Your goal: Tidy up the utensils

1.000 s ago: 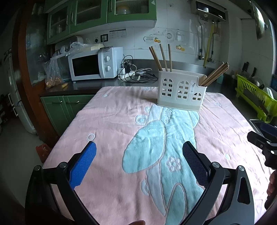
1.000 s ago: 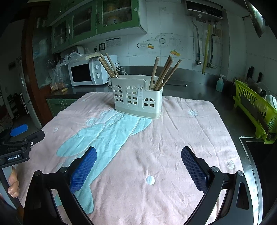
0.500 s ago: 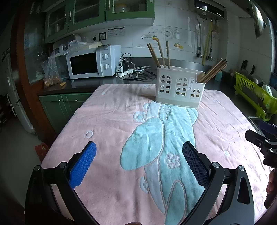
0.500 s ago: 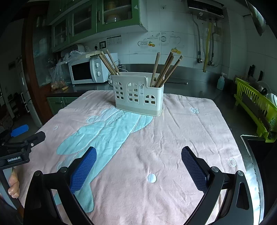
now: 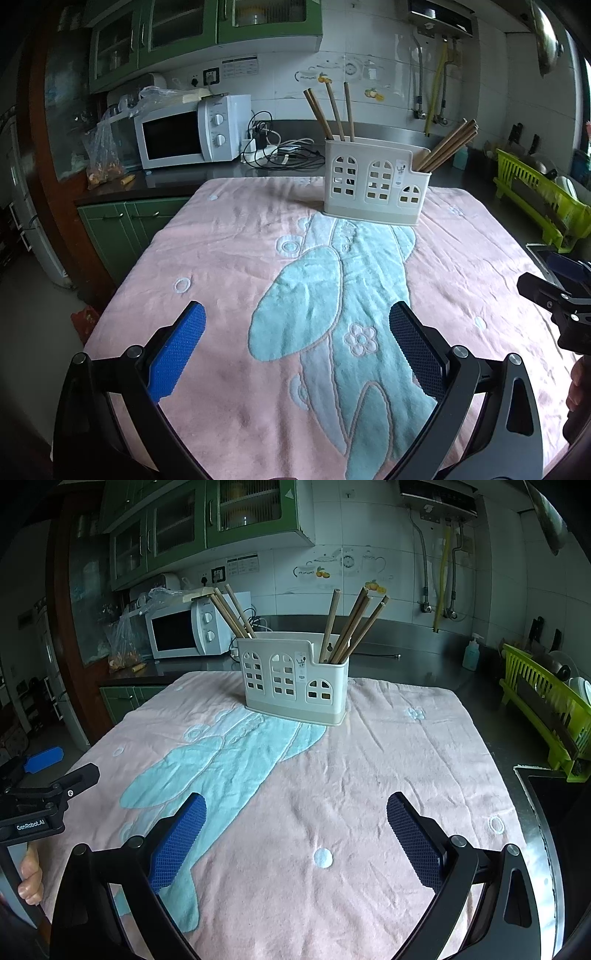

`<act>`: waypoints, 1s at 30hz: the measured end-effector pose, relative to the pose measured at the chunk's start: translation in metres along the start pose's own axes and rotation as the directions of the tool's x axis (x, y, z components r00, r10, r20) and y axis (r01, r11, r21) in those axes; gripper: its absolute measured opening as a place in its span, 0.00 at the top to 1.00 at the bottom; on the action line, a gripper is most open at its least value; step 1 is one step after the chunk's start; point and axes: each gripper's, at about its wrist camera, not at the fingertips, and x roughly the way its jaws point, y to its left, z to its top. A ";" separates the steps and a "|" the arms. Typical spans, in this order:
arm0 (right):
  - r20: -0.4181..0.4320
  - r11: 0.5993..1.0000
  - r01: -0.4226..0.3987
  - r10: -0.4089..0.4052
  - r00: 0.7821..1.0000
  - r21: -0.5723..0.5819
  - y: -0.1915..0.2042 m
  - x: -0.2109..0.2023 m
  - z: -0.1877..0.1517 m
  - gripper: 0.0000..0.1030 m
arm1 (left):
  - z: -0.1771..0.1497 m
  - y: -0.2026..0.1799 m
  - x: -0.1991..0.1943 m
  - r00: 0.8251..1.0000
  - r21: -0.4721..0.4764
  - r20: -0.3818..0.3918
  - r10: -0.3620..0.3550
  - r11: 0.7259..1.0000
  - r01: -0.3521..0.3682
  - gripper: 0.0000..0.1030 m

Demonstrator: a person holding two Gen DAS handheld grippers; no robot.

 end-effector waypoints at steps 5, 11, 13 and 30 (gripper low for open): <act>0.000 1.000 0.001 -0.001 1.000 0.000 0.000 0.000 0.000 0.08 | 0.000 -0.002 0.001 1.000 0.003 -0.004 -0.004 1.000 0.004 0.04; 0.000 1.000 0.000 0.000 1.000 0.003 -0.002 0.001 -0.001 0.08 | 0.000 -0.002 0.001 1.000 0.003 -0.002 -0.005 1.000 0.005 0.04; 0.000 1.000 0.001 -0.001 1.000 0.002 -0.001 0.001 -0.001 0.08 | 0.000 -0.002 0.001 1.000 0.002 0.000 -0.006 1.000 0.006 0.04; -0.002 1.000 -0.004 0.004 1.000 -0.004 -0.001 0.001 -0.002 0.08 | 0.002 -0.001 -0.001 1.000 0.002 -0.001 -0.008 1.000 0.008 0.04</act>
